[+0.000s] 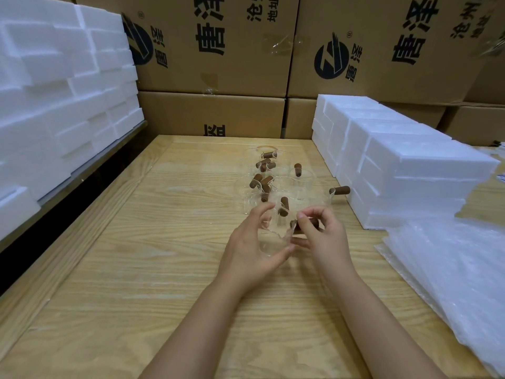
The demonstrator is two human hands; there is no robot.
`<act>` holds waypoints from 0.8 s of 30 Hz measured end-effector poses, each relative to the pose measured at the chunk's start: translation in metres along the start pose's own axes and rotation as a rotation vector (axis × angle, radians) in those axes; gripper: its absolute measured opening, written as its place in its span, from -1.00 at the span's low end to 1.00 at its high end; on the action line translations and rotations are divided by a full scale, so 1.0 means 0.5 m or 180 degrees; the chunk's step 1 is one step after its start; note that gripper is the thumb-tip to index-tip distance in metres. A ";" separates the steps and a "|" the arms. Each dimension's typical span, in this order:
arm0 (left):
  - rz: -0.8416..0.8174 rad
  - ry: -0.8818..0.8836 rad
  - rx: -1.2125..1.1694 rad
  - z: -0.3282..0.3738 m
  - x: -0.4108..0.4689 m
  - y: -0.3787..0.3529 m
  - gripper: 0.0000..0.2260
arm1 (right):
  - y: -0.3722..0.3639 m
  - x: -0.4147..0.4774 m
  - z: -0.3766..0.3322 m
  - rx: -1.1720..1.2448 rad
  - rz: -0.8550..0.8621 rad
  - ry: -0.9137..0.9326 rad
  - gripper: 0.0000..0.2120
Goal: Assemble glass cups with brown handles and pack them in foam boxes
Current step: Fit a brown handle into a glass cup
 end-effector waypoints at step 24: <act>-0.0238 0.0651 -0.0187 -0.063 0.011 -0.007 -0.10 | 0.207 -0.067 -0.211 -0.2985 0.2076 0.0718 -0.79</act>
Point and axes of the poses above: each hand's wrist, its own x-axis towards the middle knuckle, its own y-axis out of the back of the hand, z = x × y, the point moved 6 cm from there along x, towards the middle knuckle, and after that the axes turned 15 degrees about -z, right-handed, at the moved point
